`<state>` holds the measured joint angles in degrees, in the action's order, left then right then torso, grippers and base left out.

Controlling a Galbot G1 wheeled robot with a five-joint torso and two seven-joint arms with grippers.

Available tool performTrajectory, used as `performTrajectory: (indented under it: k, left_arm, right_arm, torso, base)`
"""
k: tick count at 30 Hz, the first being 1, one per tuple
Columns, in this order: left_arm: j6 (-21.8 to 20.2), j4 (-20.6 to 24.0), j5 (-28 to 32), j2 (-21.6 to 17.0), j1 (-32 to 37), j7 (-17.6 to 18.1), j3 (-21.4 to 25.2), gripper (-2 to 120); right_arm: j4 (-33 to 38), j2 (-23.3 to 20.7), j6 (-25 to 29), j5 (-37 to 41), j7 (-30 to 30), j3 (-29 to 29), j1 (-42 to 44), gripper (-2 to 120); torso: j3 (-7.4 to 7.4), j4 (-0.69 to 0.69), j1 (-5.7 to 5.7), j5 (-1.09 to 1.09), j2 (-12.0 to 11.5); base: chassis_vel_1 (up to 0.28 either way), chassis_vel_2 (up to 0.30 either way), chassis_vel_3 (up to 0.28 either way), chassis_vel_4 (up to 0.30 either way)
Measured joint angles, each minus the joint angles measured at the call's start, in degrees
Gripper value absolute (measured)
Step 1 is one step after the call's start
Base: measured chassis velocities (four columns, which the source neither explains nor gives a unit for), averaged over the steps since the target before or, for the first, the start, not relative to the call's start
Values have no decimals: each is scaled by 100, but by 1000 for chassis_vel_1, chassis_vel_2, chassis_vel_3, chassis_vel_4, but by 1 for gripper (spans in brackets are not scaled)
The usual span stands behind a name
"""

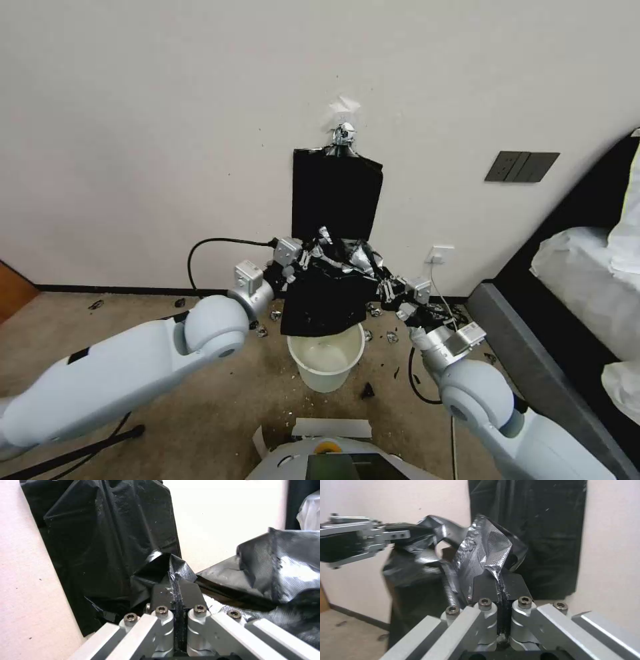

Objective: Place a trash bag onto the trash bin.

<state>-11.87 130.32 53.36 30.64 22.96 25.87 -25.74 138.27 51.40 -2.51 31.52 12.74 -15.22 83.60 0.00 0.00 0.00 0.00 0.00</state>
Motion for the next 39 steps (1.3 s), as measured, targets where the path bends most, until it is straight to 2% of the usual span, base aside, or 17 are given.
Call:
performTrajectory:
  k: [1, 8, 12, 16, 20, 22, 24, 26, 27, 35, 36, 39]
  left_arm:
    - [-1, 135, 90, -165, 115, -26, 172, 0]
    - [-5, 251, 5, -141, 545, -19, 360, 0]
    - [15, 72, -172, 145, 668, 4, 302, 0]
    - [21, -252, -281, 608, 582, 141, -25, 0]
    - [21, -324, -308, 682, 587, 163, -80, 0]
    - [90, -637, -505, 862, 1074, 202, 51, 0]
    - [96, -671, -542, 883, 1197, 208, 104, 0]
    - [127, -756, -723, 945, 1732, 215, 350, 0]
    - [127, -756, -723, 945, 1732, 215, 350, 0]
    - [188, -796, -1220, 1236, 3264, 254, 1129, 0]
    - [188, -796, -1220, 1236, 3264, 254, 1129, 0]
    - [188, -754, -1522, 1366, 4114, 253, 1514, 0]
  right_arm:
    - [91, 55, -23, -21, 26, 45, 83, 0]
    - [115, 51, -41, -104, 62, -6, 203, 0]
    - [115, -2, -29, -117, 64, -231, 339, 0]
    - [35, -25, -39, 128, 114, -470, 440, 0]
    - [-46, 9, -39, 191, 136, -476, 470, 0]
    - [-563, 218, 104, 99, 133, -351, 613, 0]
    - [-640, 241, 130, 65, 132, -319, 626, 0]
    - [-905, 348, 222, -53, 135, -158, 671, 0]
    - [-905, 348, 222, -53, 135, -158, 671, 0]
    - [-1155, 575, 215, -268, 313, 163, 787, 0]
    - [-1155, 575, 215, -268, 313, 163, 787, 0]
    - [-1156, 644, 121, -283, 435, 282, 933, 0]
  torso:
    - [0, 1, 0, 0, 0]
    - [0, 2, 0, 1, 0]
    - [0, 0, 0, 0, 0]
    - [0, -1, 0, 0, 0]
    - [0, -2, 0, 0, 0]
    - [0, -1, 0, 1, 0]
    - [0, 0, 0, 1, 0]
    - [0, 2, 0, -1, 0]
    - [0, 2, 0, -1, 0]
    - [0, 0, 0, -1, 0]
    - [0, 0, 0, -1, 0]
    - [0, 1, 0, -1, 0]
  base:
    - [0, 0, 0, 0]
    - [0, 0, 0, 0]
    - [0, 0, 0, 0]
    - [0, 0, 0, 0]
    - [0, 0, 0, 0]
    - [0, 0, 0, 0]
    - [0, 0, 0, 0]
    - [0, 0, 0, 0]
    - [0, 0, 0, 0]
    - [0, 0, 0, 0]
    - [0, 0, 0, 0]
    - [0, 0, 0, 0]
